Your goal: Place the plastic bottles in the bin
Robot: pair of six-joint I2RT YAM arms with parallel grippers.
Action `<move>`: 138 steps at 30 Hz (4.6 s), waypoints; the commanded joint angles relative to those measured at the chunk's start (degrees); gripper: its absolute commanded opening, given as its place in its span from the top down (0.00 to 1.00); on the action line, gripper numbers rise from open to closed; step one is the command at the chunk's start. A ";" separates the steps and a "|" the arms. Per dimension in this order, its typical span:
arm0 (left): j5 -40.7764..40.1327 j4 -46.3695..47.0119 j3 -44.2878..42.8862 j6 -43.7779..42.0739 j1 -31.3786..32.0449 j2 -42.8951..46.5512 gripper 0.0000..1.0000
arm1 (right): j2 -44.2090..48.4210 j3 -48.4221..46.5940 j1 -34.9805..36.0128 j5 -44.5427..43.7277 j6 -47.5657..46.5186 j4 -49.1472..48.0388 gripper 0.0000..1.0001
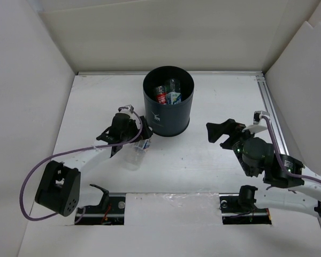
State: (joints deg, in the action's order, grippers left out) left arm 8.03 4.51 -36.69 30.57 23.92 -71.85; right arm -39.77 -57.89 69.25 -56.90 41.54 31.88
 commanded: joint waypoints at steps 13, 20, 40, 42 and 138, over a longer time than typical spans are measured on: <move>-13.37 4.20 0.56 2.30 11.21 -11.19 0.17 | 1.72 0.41 0.27 2.06 -0.59 -0.50 0.00; -18.31 0.68 1.09 5.90 18.78 -9.45 0.26 | 2.24 1.02 0.27 3.11 -0.05 0.82 0.00; -31.14 -9.63 -17.10 6.71 37.78 16.38 1.00 | 12.52 14.89 0.27 31.04 -13.77 -22.02 0.00; -30.36 -5.06 -18.94 4.16 37.78 17.01 1.00 | 12.00 15.52 0.27 35.08 -13.77 -24.40 0.00; -56.72 -49.07 -28.27 7.58 37.78 46.09 0.00 | 6.80 -17.18 -22.14 25.09 -26.16 22.26 0.00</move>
